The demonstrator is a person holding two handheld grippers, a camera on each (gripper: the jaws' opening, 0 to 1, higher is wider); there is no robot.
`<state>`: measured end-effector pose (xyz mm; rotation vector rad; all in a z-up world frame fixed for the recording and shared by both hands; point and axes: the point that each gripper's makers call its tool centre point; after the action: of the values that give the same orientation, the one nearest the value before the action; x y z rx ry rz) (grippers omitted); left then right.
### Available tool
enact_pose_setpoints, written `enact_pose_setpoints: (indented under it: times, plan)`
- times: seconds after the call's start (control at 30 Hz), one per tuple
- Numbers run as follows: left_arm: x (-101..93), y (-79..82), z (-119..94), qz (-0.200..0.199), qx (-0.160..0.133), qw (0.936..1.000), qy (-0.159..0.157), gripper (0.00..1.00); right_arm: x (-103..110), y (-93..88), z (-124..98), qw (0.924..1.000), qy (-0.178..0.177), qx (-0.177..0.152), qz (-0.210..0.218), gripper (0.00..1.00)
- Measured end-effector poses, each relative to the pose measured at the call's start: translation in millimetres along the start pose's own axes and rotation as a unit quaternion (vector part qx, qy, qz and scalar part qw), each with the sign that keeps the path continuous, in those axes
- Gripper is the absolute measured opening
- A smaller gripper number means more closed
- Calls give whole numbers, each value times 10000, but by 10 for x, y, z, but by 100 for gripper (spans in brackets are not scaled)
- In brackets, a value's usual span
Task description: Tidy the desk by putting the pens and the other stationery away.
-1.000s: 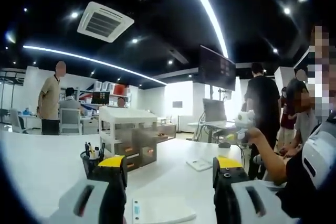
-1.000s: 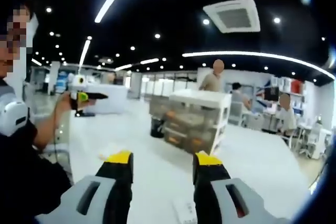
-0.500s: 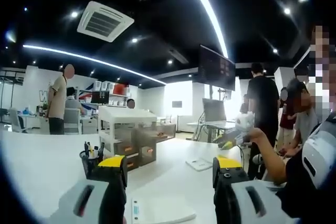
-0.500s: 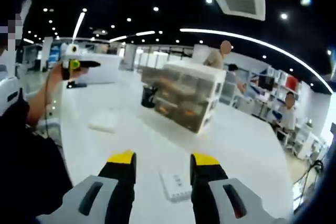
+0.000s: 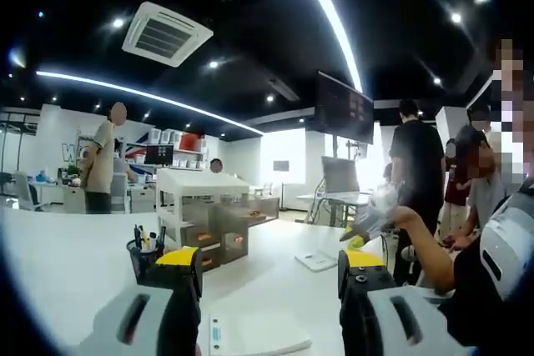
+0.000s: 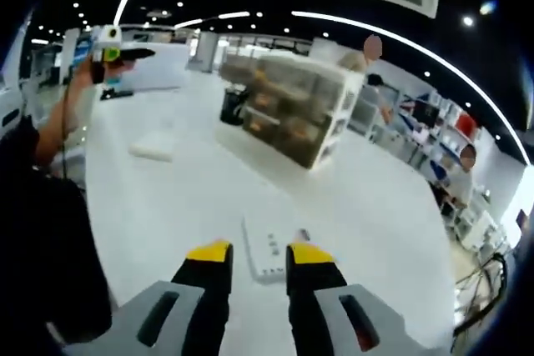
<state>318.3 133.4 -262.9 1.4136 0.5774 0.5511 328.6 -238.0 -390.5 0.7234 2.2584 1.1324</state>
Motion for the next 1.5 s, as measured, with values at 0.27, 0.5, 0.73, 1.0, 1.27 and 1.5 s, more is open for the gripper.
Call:
enact_pose_setpoints:
  times: [0.27, 0.5, 0.73, 1.0, 1.27, 1.5]
  plan:
    - [3, -6, 4, -5, 9, 10000, -2, 66, -11, -225, 69, 9993, 93, 358, -16, 20]
    - [5, -6, 6, 13, 21, 10000, -9, 66, -26, -324, 130, 9986, 121, 518, -21, 19]
    - [4, 1, 4, 27, 7, 10000, -36, 66, -53, -419, 208, 9979, 185, 616, 59, 14]
    - [-6, -12, 6, 47, 25, 10000, -61, 66, -65, -494, 291, 9971, 242, 708, 102, 11]
    - [-5, -10, 5, 48, 12, 10000, -62, 66, -84, -548, 333, 9968, 241, 758, 117, 6]
    - [-9, -12, 5, 44, 9, 10000, -60, 66, -116, -544, 356, 9973, 215, 651, 255, 1]
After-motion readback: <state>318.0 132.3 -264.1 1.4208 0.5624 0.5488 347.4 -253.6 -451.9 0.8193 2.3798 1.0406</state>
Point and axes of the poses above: the point that each gripper's makers call its tool centre point, and the gripper's own axes: z roughly forward along the fingers, x roughly to its left, y roughly out of its top, and after that the axes turned 4 degrees about y, right-handed
